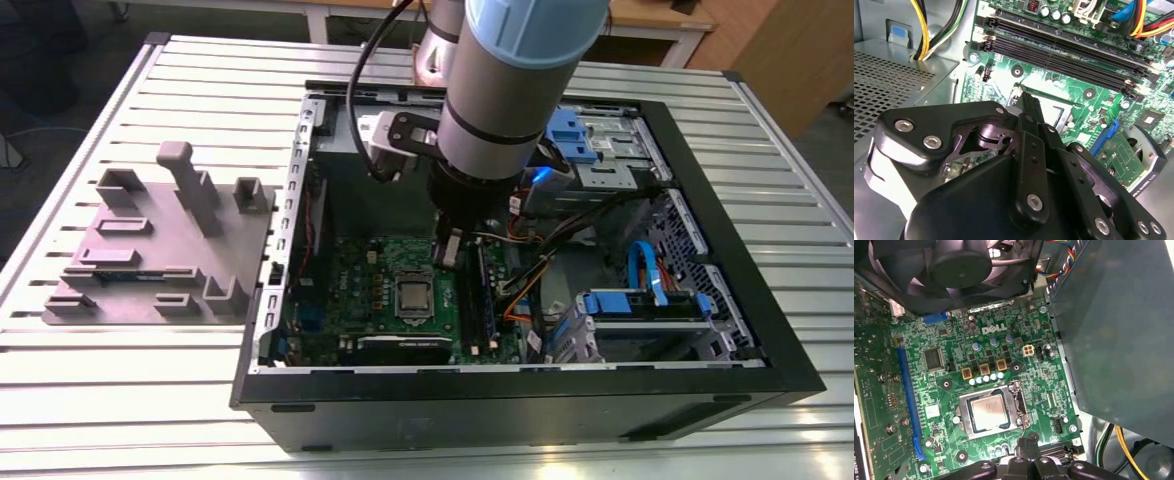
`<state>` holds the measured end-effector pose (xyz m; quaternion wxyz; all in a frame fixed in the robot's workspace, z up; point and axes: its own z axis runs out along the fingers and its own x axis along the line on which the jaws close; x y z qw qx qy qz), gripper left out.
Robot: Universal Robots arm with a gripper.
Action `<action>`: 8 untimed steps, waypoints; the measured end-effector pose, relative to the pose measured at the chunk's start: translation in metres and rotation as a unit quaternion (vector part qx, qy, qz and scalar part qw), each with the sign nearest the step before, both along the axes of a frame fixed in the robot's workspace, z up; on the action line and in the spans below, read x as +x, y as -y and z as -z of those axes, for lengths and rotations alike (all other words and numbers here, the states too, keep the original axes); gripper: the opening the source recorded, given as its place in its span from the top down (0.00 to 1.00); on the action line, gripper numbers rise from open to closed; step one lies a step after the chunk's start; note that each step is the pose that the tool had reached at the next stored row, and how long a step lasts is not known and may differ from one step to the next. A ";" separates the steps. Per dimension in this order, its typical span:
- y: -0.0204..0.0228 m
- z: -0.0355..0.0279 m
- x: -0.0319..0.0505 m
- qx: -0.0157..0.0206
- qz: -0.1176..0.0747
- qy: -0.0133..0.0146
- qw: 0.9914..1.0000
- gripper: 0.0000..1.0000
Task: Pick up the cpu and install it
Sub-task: 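Install the first cpu locking lever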
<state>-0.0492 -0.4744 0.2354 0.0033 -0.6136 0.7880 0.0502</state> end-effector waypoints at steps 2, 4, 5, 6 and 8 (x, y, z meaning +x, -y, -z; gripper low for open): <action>0.0000 0.0000 0.0001 0.000 0.000 0.000 1.000 0.89; 0.0002 0.0000 0.0001 0.000 0.000 0.000 1.000 0.89; 0.0002 0.0000 0.0001 0.000 0.000 0.000 1.000 0.89; 0.0002 0.0000 0.0001 0.000 0.000 0.000 1.000 0.89; 0.0003 0.0000 0.0001 0.000 0.000 0.000 1.000 0.89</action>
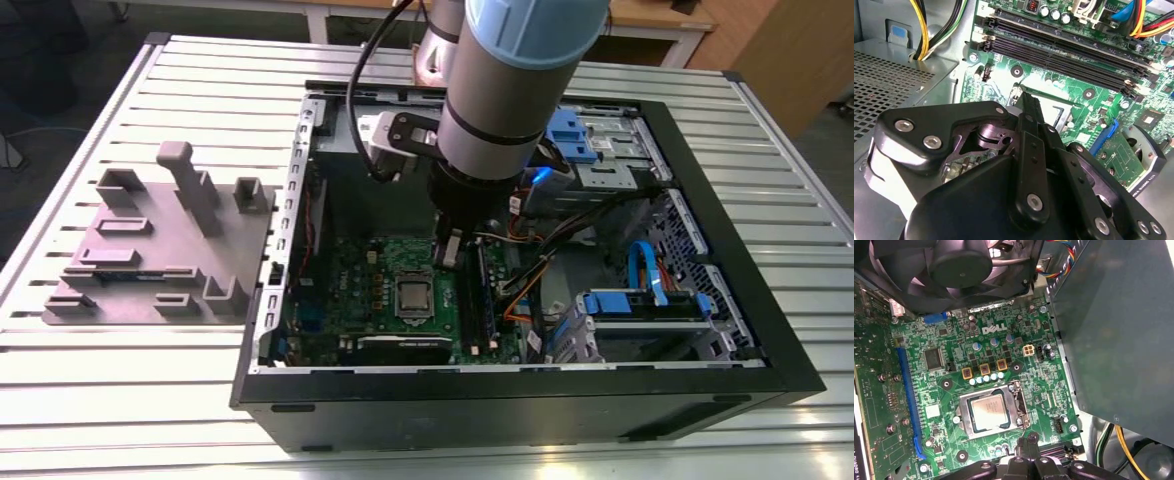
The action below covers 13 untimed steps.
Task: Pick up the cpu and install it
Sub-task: 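Install the first cpu locking lever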
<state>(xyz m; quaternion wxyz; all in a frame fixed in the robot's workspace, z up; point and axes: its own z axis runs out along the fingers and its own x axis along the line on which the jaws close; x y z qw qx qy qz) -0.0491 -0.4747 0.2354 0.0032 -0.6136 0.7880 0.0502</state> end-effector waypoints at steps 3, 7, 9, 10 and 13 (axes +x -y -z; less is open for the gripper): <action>0.0001 0.0000 0.0000 0.000 0.000 0.000 1.000 0.89; 0.0006 0.0000 0.0000 -0.002 0.000 0.000 1.000 0.89; 0.0010 0.0003 0.0000 -0.002 -0.007 0.000 1.000 0.89; 0.0010 0.0004 0.0000 -0.002 -0.014 0.000 1.000 0.89; 0.0016 0.0007 0.0000 -0.002 -0.031 0.000 1.000 0.89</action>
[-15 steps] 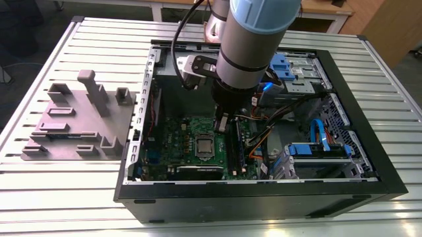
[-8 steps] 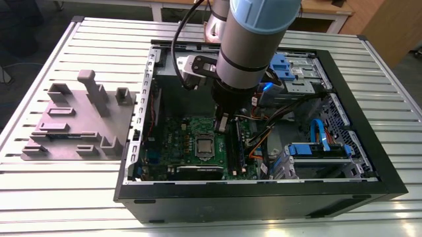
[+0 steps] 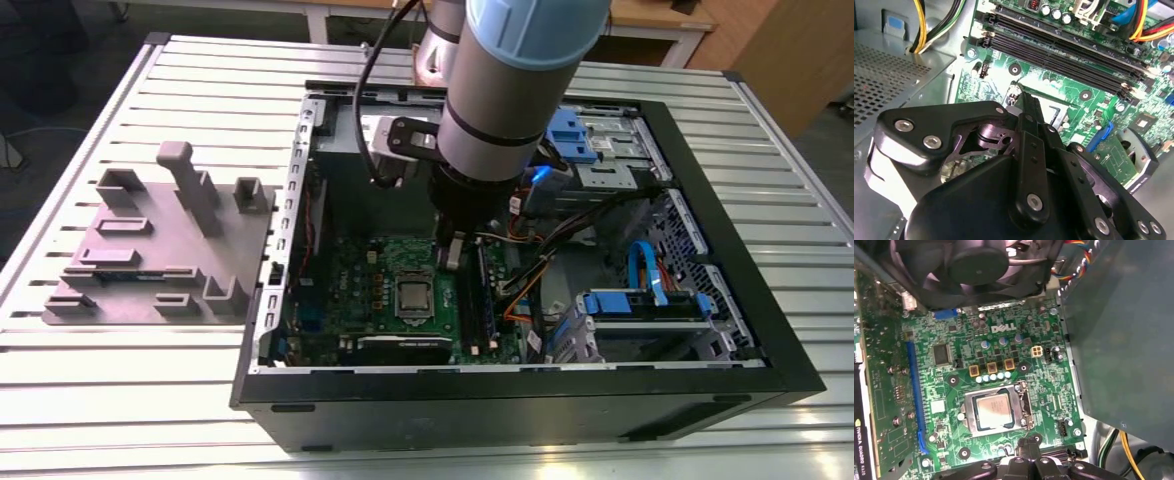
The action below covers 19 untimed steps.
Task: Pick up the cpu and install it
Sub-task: 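Install the first cpu locking lever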
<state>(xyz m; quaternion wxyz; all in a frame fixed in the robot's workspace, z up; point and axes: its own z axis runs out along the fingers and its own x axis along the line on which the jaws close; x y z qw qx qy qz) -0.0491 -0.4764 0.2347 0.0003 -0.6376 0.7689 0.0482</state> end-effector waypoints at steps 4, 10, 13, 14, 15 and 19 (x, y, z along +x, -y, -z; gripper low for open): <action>0.0013 0.0000 0.0000 0.000 0.000 0.000 1.000 0.89; 0.0033 0.0004 0.0000 -0.014 0.000 0.000 1.000 0.89; 0.0035 0.0014 0.0001 -0.022 -0.001 0.000 1.000 0.89; 0.0035 0.0021 0.0000 -0.022 -0.002 0.000 1.000 0.89; 0.0035 0.0027 0.0000 -0.023 -0.004 0.000 1.000 0.89; 0.0048 0.0049 -0.0001 -0.025 -0.016 0.000 1.000 0.89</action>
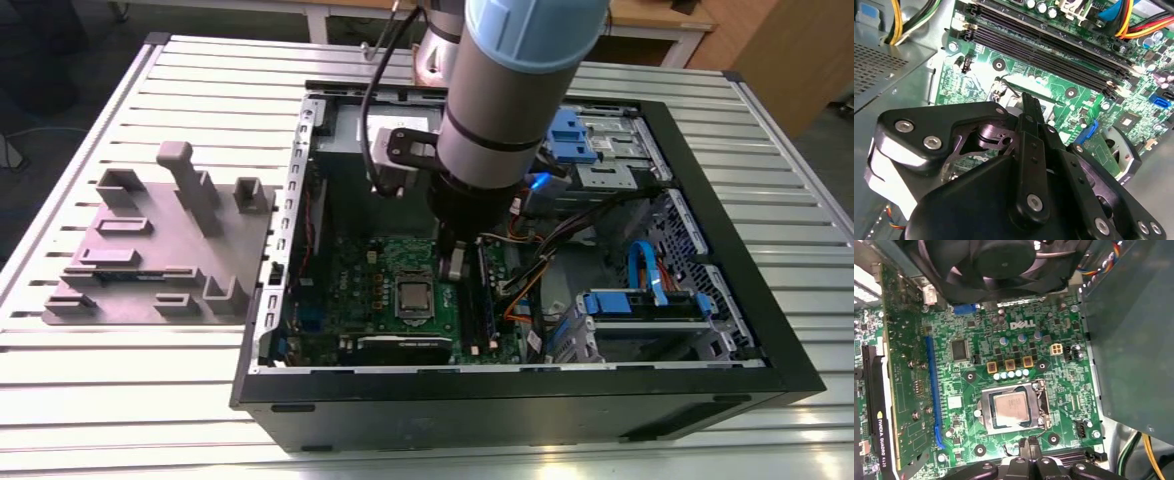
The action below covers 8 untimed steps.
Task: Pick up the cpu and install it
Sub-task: 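Install the first cpu locking lever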
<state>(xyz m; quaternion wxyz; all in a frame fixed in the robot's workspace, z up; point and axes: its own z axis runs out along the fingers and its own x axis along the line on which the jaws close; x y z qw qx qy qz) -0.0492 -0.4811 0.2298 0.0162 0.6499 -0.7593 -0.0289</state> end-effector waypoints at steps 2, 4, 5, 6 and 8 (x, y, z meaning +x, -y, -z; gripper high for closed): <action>0.0014 0.0009 0.0001 0.000 -0.004 0.000 1.000 0.89; 0.0036 0.0013 0.0001 0.000 -0.005 0.000 1.000 0.89; 0.0048 0.0013 0.0001 0.000 -0.006 0.000 1.000 0.89; 0.0058 0.0016 0.0000 0.000 -0.007 0.000 1.000 0.89; 0.0071 0.0024 0.0000 0.000 -0.010 0.000 1.000 0.89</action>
